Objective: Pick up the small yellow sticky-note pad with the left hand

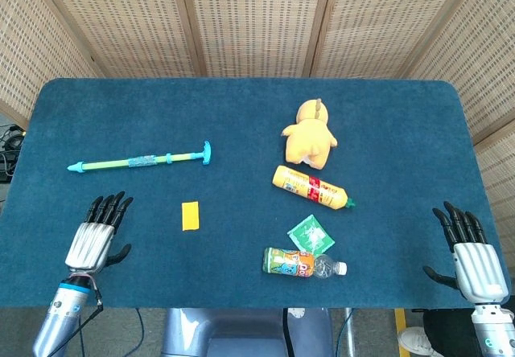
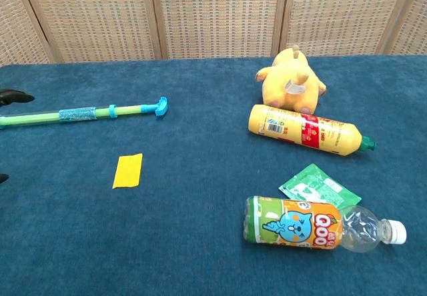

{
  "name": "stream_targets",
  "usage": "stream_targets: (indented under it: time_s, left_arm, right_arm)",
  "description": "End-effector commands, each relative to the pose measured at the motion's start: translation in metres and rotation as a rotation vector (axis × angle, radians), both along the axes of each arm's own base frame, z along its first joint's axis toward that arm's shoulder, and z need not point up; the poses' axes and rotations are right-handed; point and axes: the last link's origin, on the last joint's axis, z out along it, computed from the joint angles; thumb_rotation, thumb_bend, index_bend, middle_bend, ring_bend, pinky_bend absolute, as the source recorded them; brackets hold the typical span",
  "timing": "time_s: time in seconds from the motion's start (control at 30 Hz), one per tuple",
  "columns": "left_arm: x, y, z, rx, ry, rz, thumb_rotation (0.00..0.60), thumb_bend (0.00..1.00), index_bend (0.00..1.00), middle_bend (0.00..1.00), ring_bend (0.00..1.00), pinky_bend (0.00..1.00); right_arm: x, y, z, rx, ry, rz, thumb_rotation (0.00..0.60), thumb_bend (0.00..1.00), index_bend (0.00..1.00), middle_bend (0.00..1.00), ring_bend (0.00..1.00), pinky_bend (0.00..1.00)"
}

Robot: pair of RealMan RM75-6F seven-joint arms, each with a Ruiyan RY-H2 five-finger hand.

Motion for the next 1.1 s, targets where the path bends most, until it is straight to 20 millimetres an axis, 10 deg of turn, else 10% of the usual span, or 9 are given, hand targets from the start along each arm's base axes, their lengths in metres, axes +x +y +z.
stream_targets:
  time_s: [0.03, 0.43, 1.1]
  left_arm:
    - [0.008, 0.013, -0.016, -0.032, 0.018, 0.001, 0.600, 0.32, 0.00, 0.00, 0.00, 0.00]
    - [0.051, 0.049, -0.074, -0.097, 0.066, -0.048, 0.600, 0.32, 0.00, 0.00, 0.00, 0.00]
    - [0.071, 0.061, -0.116, -0.139, 0.144, -0.023, 0.600, 0.32, 0.00, 0.00, 0.00, 0.00]
  right_arm:
    - [-0.001, 0.000, 0.000, 0.000, -0.003, -0.002, 0.600, 0.00, 0.00, 0.00, 0.00, 0.00]
    - [-0.005, -0.004, 0.002, 0.009, -0.024, -0.016, 0.600, 0.00, 0.00, 0.00, 0.00, 0.00]
    - [-0.007, -0.005, 0.006, 0.032, -0.075, -0.009, 0.600, 0.00, 0.00, 0.00, 0.00, 0.00]
